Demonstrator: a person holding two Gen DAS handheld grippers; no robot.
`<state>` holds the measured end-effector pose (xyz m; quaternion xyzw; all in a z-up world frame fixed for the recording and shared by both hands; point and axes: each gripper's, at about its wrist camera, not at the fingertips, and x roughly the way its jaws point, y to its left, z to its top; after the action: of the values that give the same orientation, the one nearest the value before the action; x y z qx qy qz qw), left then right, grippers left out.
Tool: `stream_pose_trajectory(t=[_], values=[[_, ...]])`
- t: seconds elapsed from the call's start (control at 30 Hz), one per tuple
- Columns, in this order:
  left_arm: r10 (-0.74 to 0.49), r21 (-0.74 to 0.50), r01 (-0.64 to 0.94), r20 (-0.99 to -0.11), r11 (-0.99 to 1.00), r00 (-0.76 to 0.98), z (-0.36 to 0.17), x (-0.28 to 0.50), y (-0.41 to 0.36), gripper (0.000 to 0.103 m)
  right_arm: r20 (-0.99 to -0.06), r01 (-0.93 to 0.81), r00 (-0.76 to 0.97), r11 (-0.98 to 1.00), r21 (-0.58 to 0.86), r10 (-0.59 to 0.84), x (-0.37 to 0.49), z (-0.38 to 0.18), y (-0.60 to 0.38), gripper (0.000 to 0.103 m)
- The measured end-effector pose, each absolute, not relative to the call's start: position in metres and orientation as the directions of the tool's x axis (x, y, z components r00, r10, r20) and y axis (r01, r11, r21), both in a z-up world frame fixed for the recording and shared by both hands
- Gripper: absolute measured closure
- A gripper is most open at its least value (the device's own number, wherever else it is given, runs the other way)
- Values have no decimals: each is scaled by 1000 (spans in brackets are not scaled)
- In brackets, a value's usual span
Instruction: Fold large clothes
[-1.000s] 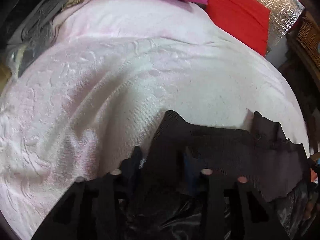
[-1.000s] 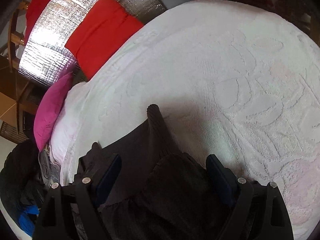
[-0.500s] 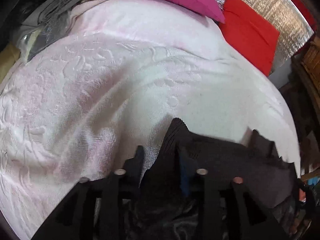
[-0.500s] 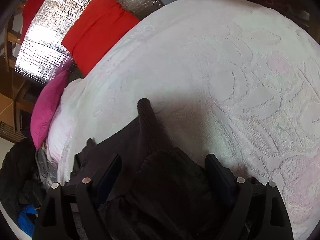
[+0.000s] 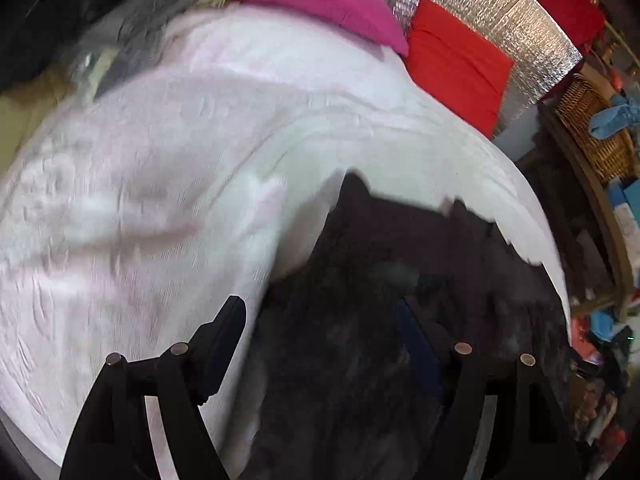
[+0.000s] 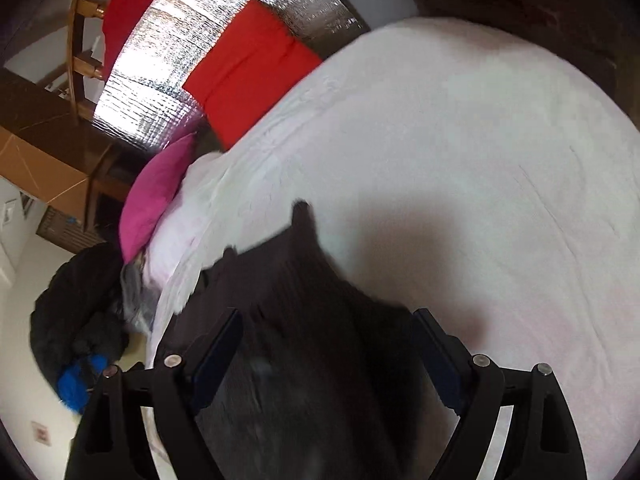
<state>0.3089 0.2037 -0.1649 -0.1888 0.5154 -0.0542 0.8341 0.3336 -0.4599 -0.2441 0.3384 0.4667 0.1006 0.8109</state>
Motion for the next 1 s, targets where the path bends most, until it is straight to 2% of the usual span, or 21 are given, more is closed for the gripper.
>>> stream_pose_trajectory(t=[0.2,0.3,0.4,0.57,0.63,0.77,0.83,0.93,1.0], values=[[-484,-540,-91,-807,837,337,-205,280,224,25,-669,189,485,679,709,563,294,-273,-485,15],[-598,-628,-40,-758,778,259,-219,280,213,24,-655,173,459,662,729,601,291,-282,-482,15],[-658,-676,-9,-720,736,222,-226,283,205,23,-617,151,431,621,769,658,296,-292,-478,15],[-723,-738,1,-661,675,201,-237,297,198,17,-598,123,363,600,791,714,311,-310,-460,15],[-747,-760,10,-635,650,197,-238,301,196,13,-587,95,364,598,796,723,313,-311,-455,11],[-774,-782,43,-604,622,191,-235,305,188,10,-507,46,314,521,852,802,321,-319,-436,11],[-772,-779,55,-606,625,191,-233,304,182,9,-537,10,291,559,829,792,326,-320,-420,6],[-766,-771,76,-609,633,204,-228,304,171,9,-513,-37,269,541,840,815,331,-315,-398,4],[-756,-757,99,-615,645,224,-223,304,164,9,-538,-50,273,570,820,797,334,-314,-387,3]])
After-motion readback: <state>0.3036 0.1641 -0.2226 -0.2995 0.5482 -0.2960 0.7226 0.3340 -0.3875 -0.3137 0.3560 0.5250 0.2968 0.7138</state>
